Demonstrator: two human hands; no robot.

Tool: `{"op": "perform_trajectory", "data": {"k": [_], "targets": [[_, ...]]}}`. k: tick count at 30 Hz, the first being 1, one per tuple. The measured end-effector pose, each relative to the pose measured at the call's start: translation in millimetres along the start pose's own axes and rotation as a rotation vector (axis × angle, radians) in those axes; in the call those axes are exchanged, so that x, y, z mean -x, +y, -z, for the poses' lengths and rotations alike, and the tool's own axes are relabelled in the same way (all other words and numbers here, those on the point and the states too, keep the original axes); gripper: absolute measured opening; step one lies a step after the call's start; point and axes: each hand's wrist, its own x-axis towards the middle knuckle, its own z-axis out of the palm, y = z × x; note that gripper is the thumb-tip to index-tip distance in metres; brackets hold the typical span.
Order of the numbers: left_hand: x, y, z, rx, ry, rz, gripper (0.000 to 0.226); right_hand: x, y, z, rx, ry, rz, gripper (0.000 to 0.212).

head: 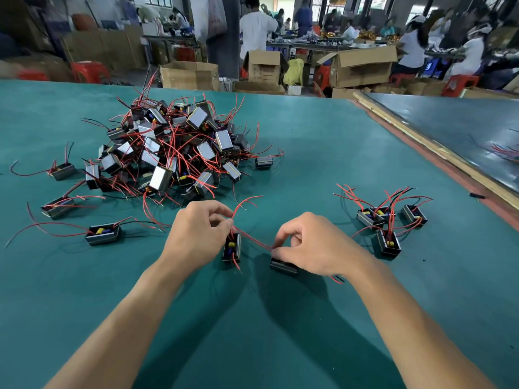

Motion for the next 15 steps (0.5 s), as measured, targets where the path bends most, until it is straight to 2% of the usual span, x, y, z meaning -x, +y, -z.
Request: {"op": "perform_trajectory", "data": {"k": [6, 10, 15], "targets": [[0, 0, 0, -0.005, 0.034, 0.042, 0.025, -1, -1, 0, -0.038, 0.077, -0.011, 0.023], [-1, -1, 1, -0.001, 0.071, 0.054, 0.018, 1, -2, 3, -0.068, 0.026, -0.033, 0.019], [-2, -2, 5, 0.033, 0.120, 0.079, 0.013, 6, 4, 24, -0.438, 0.028, -0.133, 0.012]]}}
